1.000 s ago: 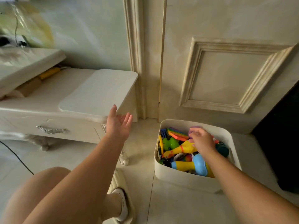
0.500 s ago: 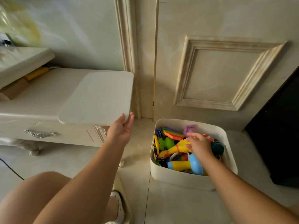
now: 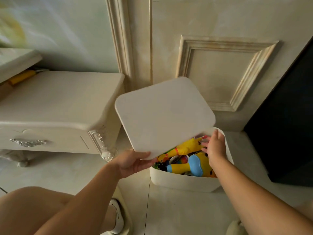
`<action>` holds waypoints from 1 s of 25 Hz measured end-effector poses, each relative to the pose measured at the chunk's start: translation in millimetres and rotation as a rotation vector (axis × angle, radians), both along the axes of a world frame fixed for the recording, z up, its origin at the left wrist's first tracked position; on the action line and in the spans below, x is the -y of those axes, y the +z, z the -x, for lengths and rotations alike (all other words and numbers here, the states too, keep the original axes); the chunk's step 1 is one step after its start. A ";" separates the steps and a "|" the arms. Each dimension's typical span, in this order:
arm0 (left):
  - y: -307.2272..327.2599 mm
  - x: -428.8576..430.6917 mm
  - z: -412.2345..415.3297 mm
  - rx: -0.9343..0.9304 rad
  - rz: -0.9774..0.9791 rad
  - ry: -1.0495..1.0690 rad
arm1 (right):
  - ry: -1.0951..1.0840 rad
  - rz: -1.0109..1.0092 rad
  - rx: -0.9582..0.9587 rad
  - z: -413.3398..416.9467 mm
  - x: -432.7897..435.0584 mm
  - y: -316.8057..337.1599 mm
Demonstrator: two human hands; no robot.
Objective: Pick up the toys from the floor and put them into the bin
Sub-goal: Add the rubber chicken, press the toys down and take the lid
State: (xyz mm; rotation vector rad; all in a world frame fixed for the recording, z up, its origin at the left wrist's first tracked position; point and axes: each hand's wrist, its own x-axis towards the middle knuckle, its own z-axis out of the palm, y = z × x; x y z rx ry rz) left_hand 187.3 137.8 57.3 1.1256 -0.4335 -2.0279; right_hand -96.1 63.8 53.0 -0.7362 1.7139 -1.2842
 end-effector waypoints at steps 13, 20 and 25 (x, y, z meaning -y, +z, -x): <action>-21.9 25.3 30.3 0.718 0.130 -0.407 | -0.127 -0.547 -0.535 83.1 -36.9 -52.2; -21.1 39.7 35.9 1.042 0.081 -0.589 | -0.017 -0.484 -0.541 80.9 -40.6 -68.1; -34.7 25.3 35.3 0.836 -0.019 -0.478 | 0.041 -0.458 -0.574 74.9 -44.8 -64.7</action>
